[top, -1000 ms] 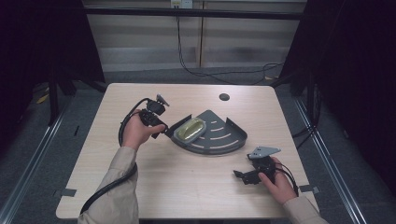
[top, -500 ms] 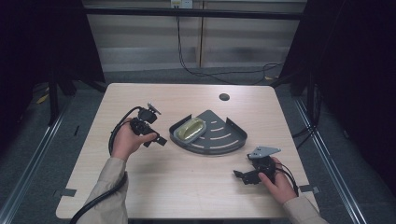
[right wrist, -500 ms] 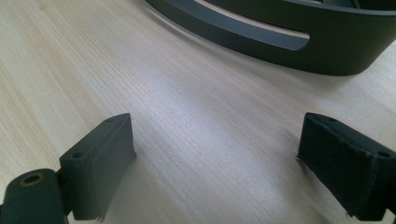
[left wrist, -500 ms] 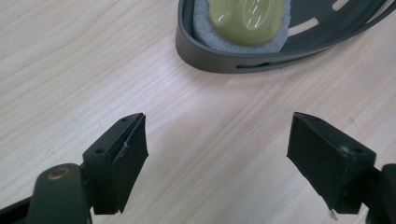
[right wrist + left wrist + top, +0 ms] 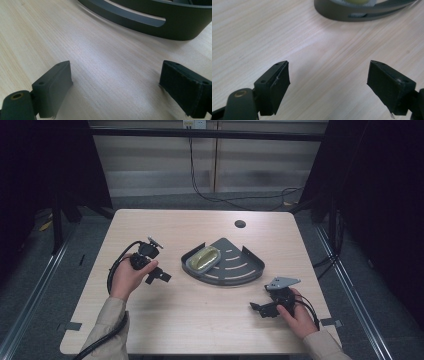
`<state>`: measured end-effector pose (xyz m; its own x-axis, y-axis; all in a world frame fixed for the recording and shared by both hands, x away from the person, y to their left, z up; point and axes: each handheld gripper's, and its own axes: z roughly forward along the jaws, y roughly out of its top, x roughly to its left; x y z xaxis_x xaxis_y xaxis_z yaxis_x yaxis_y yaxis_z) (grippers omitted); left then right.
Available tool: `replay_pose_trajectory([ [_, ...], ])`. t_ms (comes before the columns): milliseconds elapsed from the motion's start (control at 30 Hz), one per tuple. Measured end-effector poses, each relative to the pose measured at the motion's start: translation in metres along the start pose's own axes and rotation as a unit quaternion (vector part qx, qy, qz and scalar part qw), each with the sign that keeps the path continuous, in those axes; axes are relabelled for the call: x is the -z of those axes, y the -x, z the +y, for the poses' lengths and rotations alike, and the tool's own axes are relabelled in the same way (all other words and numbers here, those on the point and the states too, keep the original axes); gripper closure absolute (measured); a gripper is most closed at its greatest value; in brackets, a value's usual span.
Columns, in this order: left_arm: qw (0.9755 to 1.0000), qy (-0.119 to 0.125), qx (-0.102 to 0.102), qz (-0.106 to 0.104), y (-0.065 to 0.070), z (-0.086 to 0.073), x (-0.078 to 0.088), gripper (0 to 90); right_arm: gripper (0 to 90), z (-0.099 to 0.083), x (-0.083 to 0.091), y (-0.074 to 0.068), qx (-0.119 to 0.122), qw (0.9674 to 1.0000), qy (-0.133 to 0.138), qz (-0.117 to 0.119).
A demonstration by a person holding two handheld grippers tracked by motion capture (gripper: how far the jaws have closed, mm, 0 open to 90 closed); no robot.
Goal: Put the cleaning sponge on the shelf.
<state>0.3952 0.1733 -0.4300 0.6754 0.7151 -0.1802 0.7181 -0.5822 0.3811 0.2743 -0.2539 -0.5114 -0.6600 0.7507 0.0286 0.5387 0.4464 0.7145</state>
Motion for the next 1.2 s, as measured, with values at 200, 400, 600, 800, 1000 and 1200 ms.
replay_pose_trajectory([
  [200,1.0000,-0.010,0.001,-0.001,-0.005,-0.013,0.000,17.8,10.0,0.000,0.000,0.000,0.000,1.0000,0.000,0.000],
  [400,0.9997,-0.019,0.011,-0.004,-0.008,-0.027,-0.002,17.8,9.9,0.000,0.000,0.000,0.000,1.0000,0.000,0.000],
  [600,0.9995,-0.025,0.018,-0.005,-0.014,-0.043,-0.002,17.9,9.9,0.000,0.000,0.000,0.000,1.0000,0.000,0.000],
  [800,0.9990,-0.034,0.030,0.001,-0.020,-0.058,0.000,18.3,9.9,0.000,0.000,0.000,0.000,1.0000,0.000,0.000],
  [1000,0.9983,-0.043,0.039,0.009,-0.024,-0.071,0.002,18.5,9.9,0.000,0.000,0.000,0.000,1.0000,0.000,0.000],
  [1200,0.9978,-0.047,0.041,0.020,-0.028,-0.083,0.003,18.5,9.9,0.000,0.000,0.000,0.000,1.0000,0.000,0.001],
])
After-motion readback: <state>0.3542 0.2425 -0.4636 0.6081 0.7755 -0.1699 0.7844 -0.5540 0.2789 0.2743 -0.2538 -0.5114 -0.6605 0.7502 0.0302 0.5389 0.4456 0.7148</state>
